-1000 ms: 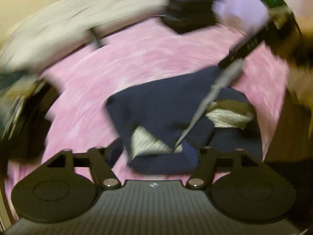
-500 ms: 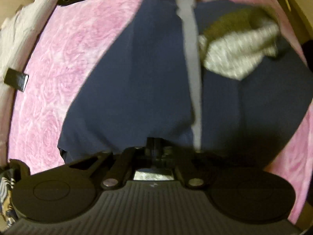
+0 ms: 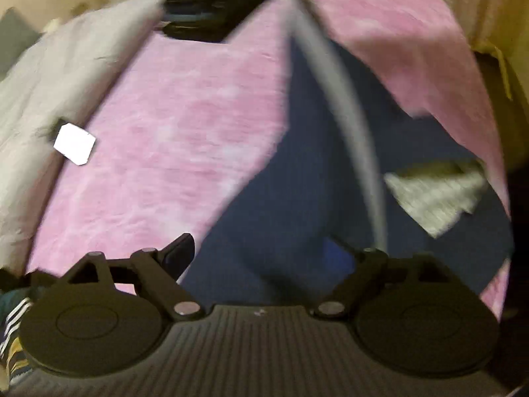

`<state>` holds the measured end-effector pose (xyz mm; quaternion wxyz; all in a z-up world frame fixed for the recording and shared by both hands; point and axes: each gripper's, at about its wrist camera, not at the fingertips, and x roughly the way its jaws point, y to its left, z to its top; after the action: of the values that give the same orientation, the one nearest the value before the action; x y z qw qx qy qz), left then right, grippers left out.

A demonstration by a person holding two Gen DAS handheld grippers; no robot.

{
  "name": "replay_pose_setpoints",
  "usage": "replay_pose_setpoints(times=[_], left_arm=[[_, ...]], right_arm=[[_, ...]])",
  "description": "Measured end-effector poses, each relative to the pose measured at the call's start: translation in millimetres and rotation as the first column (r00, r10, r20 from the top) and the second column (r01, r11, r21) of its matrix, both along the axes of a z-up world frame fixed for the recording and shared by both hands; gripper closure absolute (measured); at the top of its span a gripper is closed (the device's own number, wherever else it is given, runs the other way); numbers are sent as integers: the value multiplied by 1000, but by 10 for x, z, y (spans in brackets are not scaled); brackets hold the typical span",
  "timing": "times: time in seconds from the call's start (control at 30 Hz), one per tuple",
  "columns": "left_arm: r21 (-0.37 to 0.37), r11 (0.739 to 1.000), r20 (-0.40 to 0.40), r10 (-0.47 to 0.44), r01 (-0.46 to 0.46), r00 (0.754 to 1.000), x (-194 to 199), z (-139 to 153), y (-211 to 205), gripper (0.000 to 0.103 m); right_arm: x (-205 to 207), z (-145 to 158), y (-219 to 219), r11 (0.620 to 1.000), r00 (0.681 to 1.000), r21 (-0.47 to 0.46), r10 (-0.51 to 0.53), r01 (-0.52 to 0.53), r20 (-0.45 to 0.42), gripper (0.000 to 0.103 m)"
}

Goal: Fold clothes

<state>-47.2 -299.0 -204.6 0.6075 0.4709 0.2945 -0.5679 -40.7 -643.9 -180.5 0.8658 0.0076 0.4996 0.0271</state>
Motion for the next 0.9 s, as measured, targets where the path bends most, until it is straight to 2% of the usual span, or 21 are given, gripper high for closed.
replay_pose_setpoints(times=[0.1,0.17,0.23,0.27,0.3,0.33,0.4,0.5,0.57,0.6,0.63,0.73,0.83,0.87,0.9], left_arm=[[64,987,7,-146,145,989,-335,-393,53,22],[125,959,32,-262,256,965,-536,-706,109,30],[169,930,60,-341,327,938,-661,-950,166,51],[184,917,76,-374,355,925,-677,-1038,183,55],[193,905,87,-400,378,912,-685,-1107,198,68],[188,903,85,-408,387,909,-663,-1113,204,85],[162,911,67,-393,379,917,-582,-1022,205,97],[51,962,12,-271,270,963,-254,-622,157,98],[-34,992,-28,-123,122,992,116,-298,90,98],[-88,996,-57,-26,21,998,371,-112,52,98],[-138,988,-77,61,-71,995,624,58,25,98],[-261,924,-62,272,-279,960,1420,474,-24,98],[-318,846,-19,446,-428,895,2154,669,-53,97],[-324,809,-7,517,-491,856,2399,667,-48,98],[-343,750,5,604,-566,797,2622,655,-16,98]], right_arm=[[221,-95,-30,1000,999,-5,-21,21,-32,103],[305,-212,-61,999,997,-10,-39,38,-63,103],[318,-328,-121,998,994,-8,-62,62,-91,103],[297,-371,-143,997,992,-7,-77,77,-102,103],[269,-412,-164,996,989,-10,-91,91,-113,103],[231,-438,-181,995,987,-13,-103,103,-123,103],[165,-459,-191,992,983,-13,-125,124,-138,103],[105,-385,-209,988,978,-2,-151,152,-144,103],[112,-249,-213,985,976,16,-170,174,-135,103],[146,-150,-215,982,976,32,-181,187,-124,103],[205,-44,-210,980,977,43,-187,192,-106,103],[505,273,-182,983,983,33,-180,181,-27,103],[956,545,-167,985,981,-1,-172,172,85,103],[1121,609,-172,984,976,-13,-175,178,131,103],[1272,631,-173,984,970,-22,-172,178,175,103]])
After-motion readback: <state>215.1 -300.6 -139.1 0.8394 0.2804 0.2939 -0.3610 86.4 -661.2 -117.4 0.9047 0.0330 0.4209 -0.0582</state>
